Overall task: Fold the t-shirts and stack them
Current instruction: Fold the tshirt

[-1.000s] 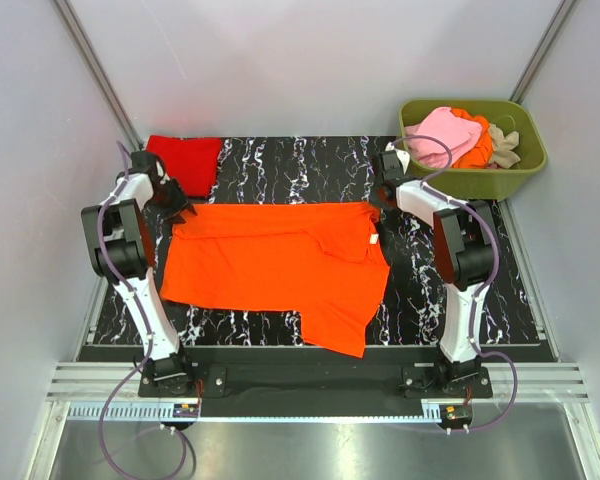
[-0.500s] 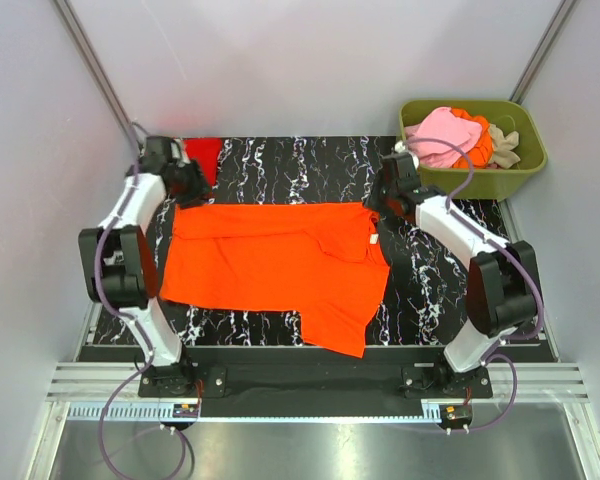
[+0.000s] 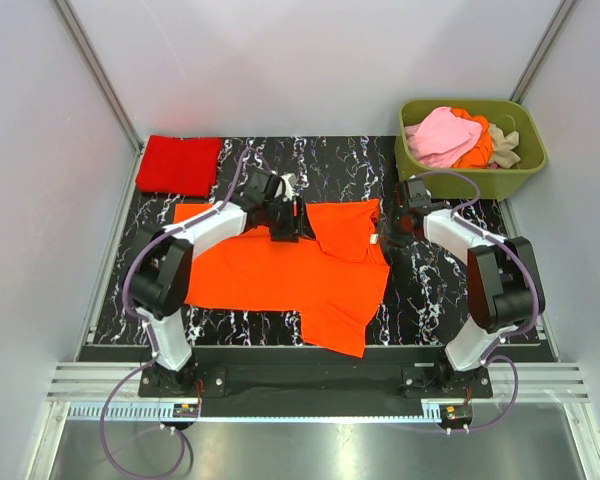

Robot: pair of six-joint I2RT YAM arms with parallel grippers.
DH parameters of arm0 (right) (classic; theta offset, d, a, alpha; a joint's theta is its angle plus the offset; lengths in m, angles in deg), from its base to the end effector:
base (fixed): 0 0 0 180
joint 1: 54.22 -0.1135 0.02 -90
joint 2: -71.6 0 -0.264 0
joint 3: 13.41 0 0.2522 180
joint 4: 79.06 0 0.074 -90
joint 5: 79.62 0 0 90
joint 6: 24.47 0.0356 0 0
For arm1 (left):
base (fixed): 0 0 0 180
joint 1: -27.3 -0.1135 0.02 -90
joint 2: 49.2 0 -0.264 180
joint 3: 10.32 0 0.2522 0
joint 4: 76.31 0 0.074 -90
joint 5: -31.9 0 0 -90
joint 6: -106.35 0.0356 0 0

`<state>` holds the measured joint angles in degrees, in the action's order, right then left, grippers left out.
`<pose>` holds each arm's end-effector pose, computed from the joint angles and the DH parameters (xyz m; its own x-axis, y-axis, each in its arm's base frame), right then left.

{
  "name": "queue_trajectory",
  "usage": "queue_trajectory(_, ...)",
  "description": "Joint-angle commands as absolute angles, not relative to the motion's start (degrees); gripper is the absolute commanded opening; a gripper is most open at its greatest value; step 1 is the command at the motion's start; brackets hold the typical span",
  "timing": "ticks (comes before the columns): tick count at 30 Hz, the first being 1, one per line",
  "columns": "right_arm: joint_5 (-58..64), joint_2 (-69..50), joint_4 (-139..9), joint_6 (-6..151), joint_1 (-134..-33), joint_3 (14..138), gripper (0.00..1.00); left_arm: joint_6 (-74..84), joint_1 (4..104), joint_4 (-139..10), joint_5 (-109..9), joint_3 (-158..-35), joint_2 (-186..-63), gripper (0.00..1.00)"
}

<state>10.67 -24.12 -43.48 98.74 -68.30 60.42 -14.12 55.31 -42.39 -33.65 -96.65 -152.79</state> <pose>0.3291 0.0824 0.1898 -0.8160 0.3600 -0.4522 0.2466 0.9244 0.2910 0.3370 -0.1960 0.2124 -0.9258 -0.0304 -0.3768 0.2171 0.7732 -0.5958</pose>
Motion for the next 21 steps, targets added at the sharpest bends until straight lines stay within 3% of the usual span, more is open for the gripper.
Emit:
queue_trajectory(1,7.0,-26.4,-44.6,93.0,-67.1,62.1,0.35,-16.8,56.2,-47.3,-32.8,-97.4,-156.5,0.62)
queue_trajectory(5,4.9,-28.8,-44.7,88.9,-66.9,64.5,0.31,-17.0,56.5,-47.6,-33.3,-97.6,-158.6,0.62)
queue_trajectory(10,1.5,-30.6,-44.7,88.4,-66.9,67.3,0.18,-17.2,56.1,-45.6,-35.2,-98.1,-161.7,0.59)
queue_trajectory(21,3.0,-37.6,-44.8,90.5,-66.9,69.1,0.07,-17.1,54.5,-44.9,-36.2,-97.7,-163.2,0.58)
